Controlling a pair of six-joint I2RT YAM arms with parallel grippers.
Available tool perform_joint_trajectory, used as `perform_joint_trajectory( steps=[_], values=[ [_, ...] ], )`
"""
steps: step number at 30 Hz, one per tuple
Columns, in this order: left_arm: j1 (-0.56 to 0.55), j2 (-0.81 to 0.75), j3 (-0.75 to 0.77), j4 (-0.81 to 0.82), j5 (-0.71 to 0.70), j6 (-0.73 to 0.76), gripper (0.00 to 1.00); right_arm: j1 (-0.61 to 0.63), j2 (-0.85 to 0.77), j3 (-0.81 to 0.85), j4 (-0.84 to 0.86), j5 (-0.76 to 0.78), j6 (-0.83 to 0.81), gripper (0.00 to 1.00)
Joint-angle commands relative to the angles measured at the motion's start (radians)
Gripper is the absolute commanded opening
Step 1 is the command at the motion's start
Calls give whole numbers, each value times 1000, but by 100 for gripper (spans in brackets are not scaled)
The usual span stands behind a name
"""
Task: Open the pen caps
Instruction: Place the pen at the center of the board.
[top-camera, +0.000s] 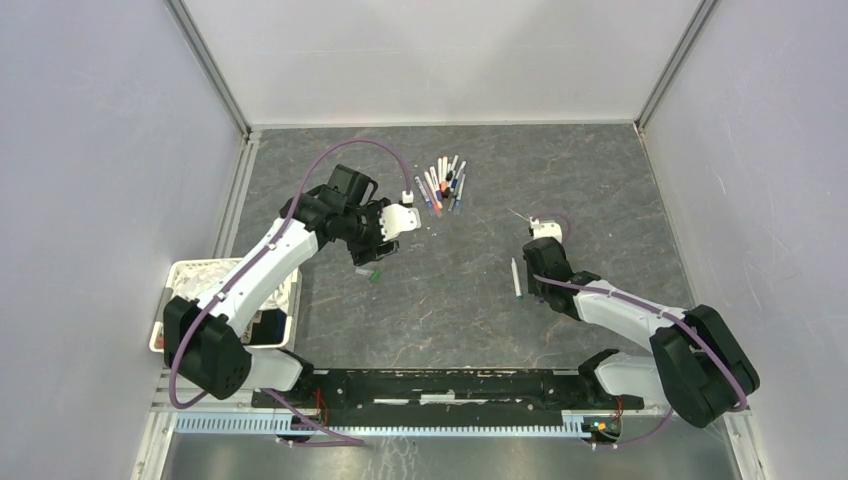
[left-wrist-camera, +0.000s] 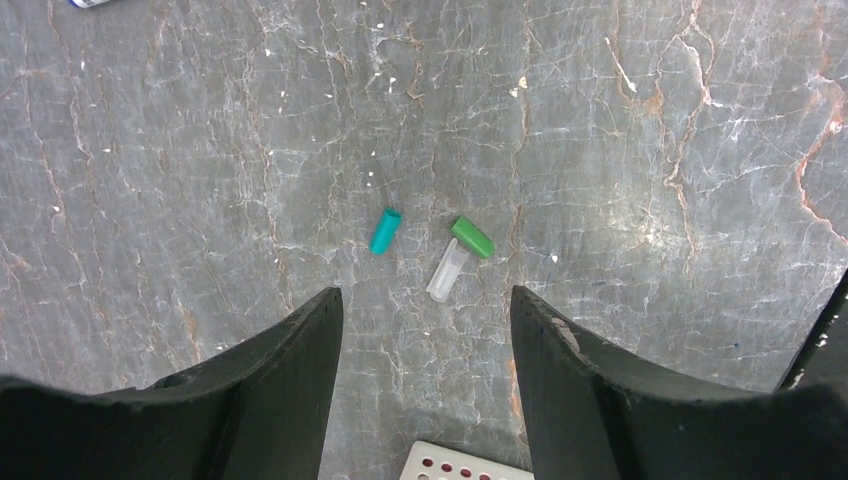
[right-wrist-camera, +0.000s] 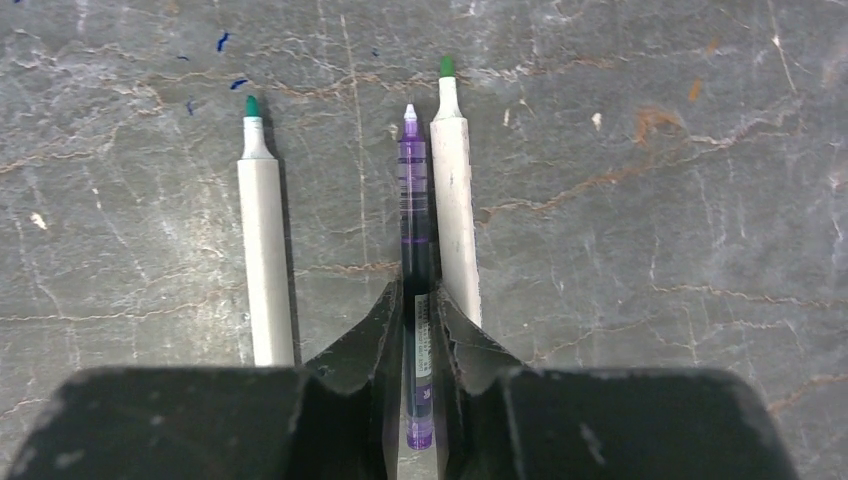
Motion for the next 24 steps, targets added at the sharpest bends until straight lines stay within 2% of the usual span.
perform_joint_trajectory(
  steps=[1, 8, 14, 18, 20, 21, 24],
  values=[
    [0, -36, 27, -12, 13, -15, 68, -15, -22, -15, -59, 97, 25, 17],
    [0, -46, 30, -15, 15, -7, 68, -46, -24, -25, -42, 79, 22, 16],
    [6, -46, 53, -26, 15, -14, 69, -45, -65, 65, -76, 29, -28, 24],
    [36, -46, 90, -10, 9, -46, 81, -47, -71, 193, -79, -31, -27, 39],
    [56, -52, 114, -2, 8, -65, 96, -46, -22, 266, -69, -71, -9, 47],
    [63, -57, 123, 4, 5, -78, 99, -45, 14, 313, -69, -89, 2, 49],
    [84, -72, 140, 21, -20, -109, 100, -45, 157, 446, -51, -162, 33, 49]
  ],
)
